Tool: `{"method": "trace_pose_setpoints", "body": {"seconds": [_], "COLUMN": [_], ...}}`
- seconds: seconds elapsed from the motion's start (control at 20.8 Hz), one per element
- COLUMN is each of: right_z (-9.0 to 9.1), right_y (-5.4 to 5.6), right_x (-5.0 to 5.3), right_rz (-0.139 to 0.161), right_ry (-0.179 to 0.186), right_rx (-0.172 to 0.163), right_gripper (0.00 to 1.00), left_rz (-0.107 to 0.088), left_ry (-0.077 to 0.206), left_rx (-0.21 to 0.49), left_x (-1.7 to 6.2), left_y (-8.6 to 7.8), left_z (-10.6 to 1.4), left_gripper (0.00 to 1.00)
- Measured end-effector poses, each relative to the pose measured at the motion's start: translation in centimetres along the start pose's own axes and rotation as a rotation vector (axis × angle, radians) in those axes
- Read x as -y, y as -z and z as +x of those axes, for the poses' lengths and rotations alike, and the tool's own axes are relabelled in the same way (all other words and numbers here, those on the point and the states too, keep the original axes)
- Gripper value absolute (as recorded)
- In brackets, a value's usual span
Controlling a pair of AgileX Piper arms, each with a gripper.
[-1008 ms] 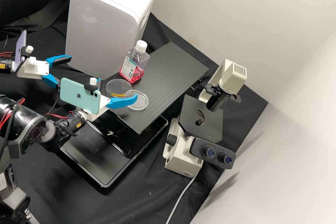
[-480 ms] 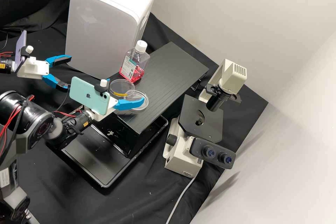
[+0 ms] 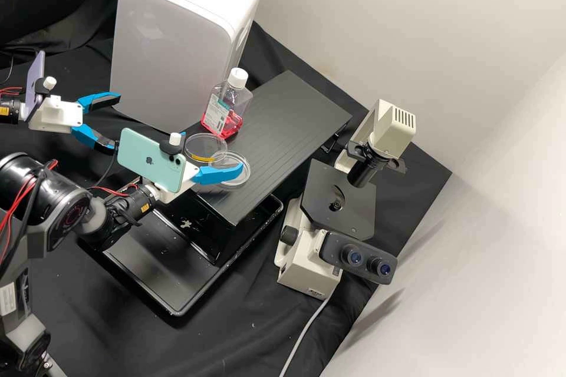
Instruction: Place the lid on the petri dish
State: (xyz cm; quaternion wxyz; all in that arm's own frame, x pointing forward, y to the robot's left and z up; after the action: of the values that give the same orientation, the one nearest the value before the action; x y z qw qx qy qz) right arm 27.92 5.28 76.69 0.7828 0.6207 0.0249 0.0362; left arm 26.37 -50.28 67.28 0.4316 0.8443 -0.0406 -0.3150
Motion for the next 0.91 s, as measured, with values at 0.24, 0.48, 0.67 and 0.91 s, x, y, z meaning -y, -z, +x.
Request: {"method": "trace_pose_setpoints", "body": {"seconds": [0.24, 0.48, 0.67, 0.91], "right_z": [0.01, 0.02, 0.06, 0.1], "right_y": [0.2, 0.2, 0.03, -0.07], "right_x": [0.11, 0.14, 0.21, 0.17], "right_rz": [0.001, 0.013, 0.044, 0.069], "right_ry": [0.018, 0.025, 0.048, 0.051], "right_rx": [-0.032, -0.038, -0.041, -0.039], "right_gripper": [0.0, 0.0, 0.0, 0.0], "left_rz": [0.0, 0.0, 0.0, 0.0], "left_ry": [0.0, 0.0, 0.0, 0.0], "left_rx": [-0.002, -0.002, -0.002, -0.002], "left_x": [-0.01, -0.01, -0.01, -0.01], "left_y": [0.07, 0.07, 0.07, 0.07], "left_z": [-0.01, -0.01, -0.01, -0.01], "left_gripper": [1.0, 1.0, 1.0, 1.0]}}
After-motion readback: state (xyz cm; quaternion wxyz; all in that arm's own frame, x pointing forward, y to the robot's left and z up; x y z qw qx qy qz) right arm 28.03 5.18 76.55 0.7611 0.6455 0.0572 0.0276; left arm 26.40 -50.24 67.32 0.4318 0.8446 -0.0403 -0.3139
